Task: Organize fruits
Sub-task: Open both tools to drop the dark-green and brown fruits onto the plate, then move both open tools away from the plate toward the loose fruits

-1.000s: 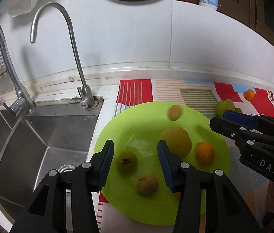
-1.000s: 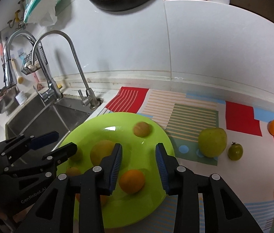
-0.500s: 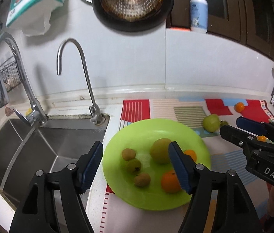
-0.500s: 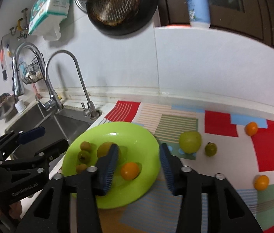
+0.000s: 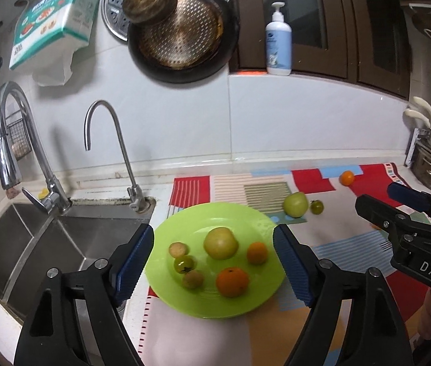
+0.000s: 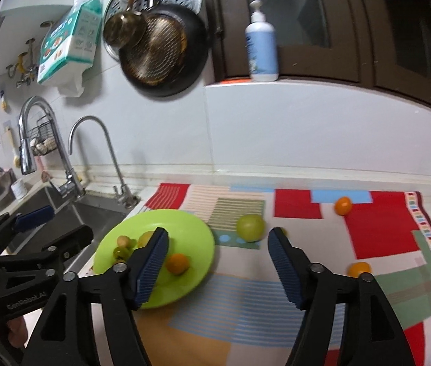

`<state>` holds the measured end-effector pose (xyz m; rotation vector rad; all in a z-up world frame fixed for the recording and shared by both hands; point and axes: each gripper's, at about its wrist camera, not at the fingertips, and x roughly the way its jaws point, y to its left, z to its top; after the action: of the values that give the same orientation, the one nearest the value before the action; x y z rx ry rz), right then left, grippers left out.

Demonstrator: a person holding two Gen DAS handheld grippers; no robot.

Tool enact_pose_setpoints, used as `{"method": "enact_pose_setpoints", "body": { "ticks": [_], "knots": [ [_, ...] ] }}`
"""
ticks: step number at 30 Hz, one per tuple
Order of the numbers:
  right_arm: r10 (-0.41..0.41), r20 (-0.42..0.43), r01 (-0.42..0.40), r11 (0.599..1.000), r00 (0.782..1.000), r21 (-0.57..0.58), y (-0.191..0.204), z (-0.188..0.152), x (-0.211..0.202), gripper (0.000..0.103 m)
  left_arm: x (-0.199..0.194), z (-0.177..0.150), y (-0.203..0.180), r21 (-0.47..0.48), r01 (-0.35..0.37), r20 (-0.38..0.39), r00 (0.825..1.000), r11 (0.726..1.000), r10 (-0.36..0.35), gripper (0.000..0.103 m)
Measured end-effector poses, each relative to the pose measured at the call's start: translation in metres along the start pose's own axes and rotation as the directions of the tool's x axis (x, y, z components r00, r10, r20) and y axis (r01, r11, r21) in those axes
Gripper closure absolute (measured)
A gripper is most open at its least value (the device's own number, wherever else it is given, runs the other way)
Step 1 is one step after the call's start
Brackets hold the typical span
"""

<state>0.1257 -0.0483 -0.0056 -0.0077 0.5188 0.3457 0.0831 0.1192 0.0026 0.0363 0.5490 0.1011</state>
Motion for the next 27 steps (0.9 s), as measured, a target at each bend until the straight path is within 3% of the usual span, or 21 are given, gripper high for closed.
{"method": "enact_pose_setpoints", "body": {
  "ticks": [8, 20, 27],
  "knots": [
    [-0.11, 0.034, 0.109, 0.994, 0.993, 0.026, -0.027, -0.001, -0.026, 0.018, -0.006, 0.009, -0.024, -0.002, 0.005, 0.03, 1.0, 1.0, -0.005, 0.011],
    [-0.266, -0.002, 0.264, 0.955, 0.964, 0.138, -0.08, -0.009, -0.034, 0.018, 0.015, 0.019, -0.061, 0.032, 0.016, 0.043, 0.999, 0.999, -0.017, 0.009],
    [-0.317, -0.046, 0.32, 0.928, 0.947, 0.188, -0.106, -0.021, -0.025, 0.017, 0.042, 0.015, -0.08, 0.058, 0.033, 0.005, 0.999, 0.998, -0.033, 0.009]
  ]
}}
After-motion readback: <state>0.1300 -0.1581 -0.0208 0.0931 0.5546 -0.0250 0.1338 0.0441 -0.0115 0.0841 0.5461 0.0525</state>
